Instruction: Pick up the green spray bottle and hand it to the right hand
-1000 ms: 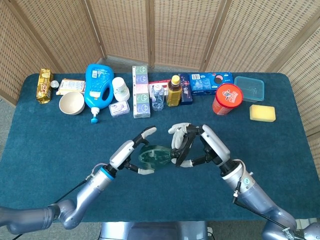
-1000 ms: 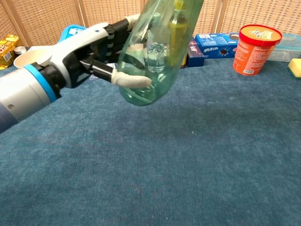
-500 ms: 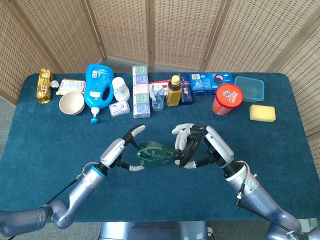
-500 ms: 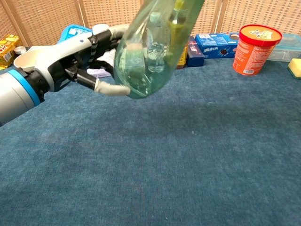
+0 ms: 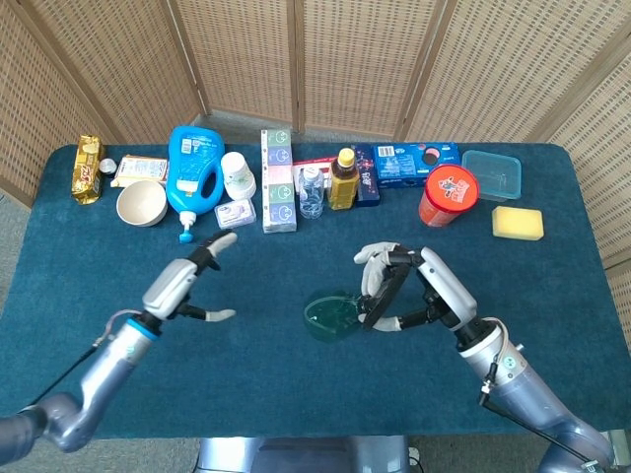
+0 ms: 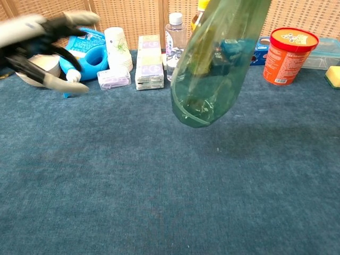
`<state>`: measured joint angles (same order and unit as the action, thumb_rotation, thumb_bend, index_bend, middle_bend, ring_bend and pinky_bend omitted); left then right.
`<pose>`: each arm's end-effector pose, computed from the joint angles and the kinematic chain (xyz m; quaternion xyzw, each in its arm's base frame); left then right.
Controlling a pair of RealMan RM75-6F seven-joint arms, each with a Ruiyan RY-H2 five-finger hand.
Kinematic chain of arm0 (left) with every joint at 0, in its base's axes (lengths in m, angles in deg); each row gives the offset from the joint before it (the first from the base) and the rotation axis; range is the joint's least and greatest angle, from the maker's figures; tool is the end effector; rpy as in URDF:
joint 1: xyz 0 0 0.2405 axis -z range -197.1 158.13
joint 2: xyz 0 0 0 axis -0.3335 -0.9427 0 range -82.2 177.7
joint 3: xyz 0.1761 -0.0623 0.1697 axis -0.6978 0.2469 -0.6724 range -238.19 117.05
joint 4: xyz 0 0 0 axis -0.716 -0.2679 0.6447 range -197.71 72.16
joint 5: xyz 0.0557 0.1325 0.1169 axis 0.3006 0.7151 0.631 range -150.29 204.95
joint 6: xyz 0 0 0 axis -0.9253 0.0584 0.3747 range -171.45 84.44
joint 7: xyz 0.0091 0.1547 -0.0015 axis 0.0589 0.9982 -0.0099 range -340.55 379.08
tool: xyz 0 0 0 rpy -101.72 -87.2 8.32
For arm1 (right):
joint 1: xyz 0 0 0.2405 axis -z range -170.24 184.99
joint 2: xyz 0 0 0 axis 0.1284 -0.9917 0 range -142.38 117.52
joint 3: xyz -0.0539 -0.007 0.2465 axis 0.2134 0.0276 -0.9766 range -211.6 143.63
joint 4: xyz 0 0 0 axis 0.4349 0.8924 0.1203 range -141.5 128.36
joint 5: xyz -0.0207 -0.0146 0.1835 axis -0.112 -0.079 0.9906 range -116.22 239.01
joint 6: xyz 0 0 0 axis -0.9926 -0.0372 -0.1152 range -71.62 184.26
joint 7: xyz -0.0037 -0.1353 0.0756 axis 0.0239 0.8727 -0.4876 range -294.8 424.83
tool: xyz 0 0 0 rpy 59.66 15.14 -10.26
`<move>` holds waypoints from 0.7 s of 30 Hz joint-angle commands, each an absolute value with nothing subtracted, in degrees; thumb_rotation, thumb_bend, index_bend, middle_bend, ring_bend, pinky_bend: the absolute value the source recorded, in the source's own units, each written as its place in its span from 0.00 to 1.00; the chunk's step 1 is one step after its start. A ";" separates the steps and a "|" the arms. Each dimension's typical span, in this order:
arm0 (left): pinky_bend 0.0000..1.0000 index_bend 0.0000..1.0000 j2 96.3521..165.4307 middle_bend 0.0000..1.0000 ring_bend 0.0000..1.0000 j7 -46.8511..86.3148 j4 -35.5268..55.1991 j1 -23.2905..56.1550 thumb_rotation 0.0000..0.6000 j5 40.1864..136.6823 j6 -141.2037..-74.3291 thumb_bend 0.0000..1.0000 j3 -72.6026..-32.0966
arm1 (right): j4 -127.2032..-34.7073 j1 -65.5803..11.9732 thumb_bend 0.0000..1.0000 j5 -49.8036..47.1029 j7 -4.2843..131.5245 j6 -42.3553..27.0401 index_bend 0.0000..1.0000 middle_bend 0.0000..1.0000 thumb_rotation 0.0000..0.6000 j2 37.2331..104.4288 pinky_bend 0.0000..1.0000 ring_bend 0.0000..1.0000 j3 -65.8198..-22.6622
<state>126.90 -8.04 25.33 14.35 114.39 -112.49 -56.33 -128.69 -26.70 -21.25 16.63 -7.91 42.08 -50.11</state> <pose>-0.1642 0.3049 0.0659 -0.6229 -0.4972 -0.5505 0.2484 -0.0653 -0.2797 0.1743 0.4960 -0.5998 0.6257 0.0519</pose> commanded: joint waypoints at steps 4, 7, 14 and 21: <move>0.31 0.00 112.67 0.00 0.00 -3.35 29.69 5.98 1.00 117.30 -122.13 0.00 -60.08 | -127.92 -25.87 0.39 -21.86 17.35 -7.66 0.69 0.68 1.00 40.89 0.24 0.32 -49.41; 0.31 0.00 108.37 0.00 0.00 -2.21 30.43 2.28 1.00 117.48 -125.44 0.00 -61.67 | -128.31 -25.46 0.39 -22.16 17.82 -7.55 0.69 0.68 1.00 39.82 0.24 0.32 -49.25; 0.31 0.00 104.91 0.00 0.00 -1.89 29.35 -2.93 1.00 116.61 -129.34 0.00 -63.24 | -129.18 -25.02 0.39 -22.11 18.48 -7.32 0.69 0.68 1.00 38.56 0.24 0.32 -49.17; 0.28 0.00 104.14 0.00 0.00 -1.75 27.45 -6.06 1.00 114.45 -131.76 0.00 -62.82 | -129.12 -24.72 0.39 -21.68 18.86 -7.31 0.69 0.68 1.00 38.19 0.24 0.32 -49.16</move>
<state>104.33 -1.88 27.84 -5.48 115.03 -131.25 -62.95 -129.19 -24.77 -21.79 18.85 -7.29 38.23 -49.16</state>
